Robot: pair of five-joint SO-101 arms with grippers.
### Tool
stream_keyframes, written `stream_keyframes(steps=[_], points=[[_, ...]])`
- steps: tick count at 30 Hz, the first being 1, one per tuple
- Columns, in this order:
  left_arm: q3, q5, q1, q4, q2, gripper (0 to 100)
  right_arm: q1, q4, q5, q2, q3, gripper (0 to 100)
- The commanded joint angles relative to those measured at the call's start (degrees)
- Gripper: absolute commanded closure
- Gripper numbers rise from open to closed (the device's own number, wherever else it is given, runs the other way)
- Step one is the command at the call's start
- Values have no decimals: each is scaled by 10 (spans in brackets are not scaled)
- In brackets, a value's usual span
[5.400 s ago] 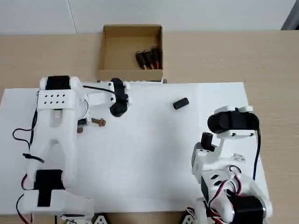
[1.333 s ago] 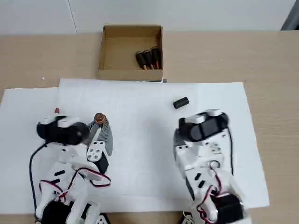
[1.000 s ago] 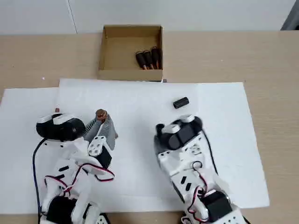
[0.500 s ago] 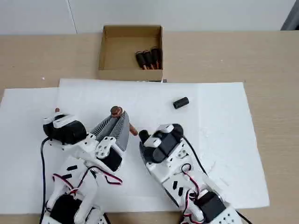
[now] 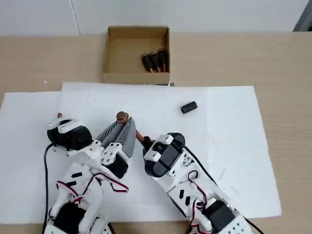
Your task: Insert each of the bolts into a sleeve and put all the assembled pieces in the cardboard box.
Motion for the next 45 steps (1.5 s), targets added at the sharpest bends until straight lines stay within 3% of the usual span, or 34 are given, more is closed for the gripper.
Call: stream_keyframes(steps=[1,18,26,31,38,45], points=[[-2,3,4,-14,-4,995,-7,-24,19,-7,-12,995],[20,3,62,-10,-4,995,-12,-28,19,-7,-11,995],[20,1,90,106,-4,995,-10,-29,19,-7,-26,995],[18,0,87,121,-4,994,-9,-28,19,-7,-35,995],[15,-39,80,120,-4,798,-9,-28,20,-7,-35,995],[-36,-101,16,120,-3,791,-9,-28,20,-7,-33,995]])
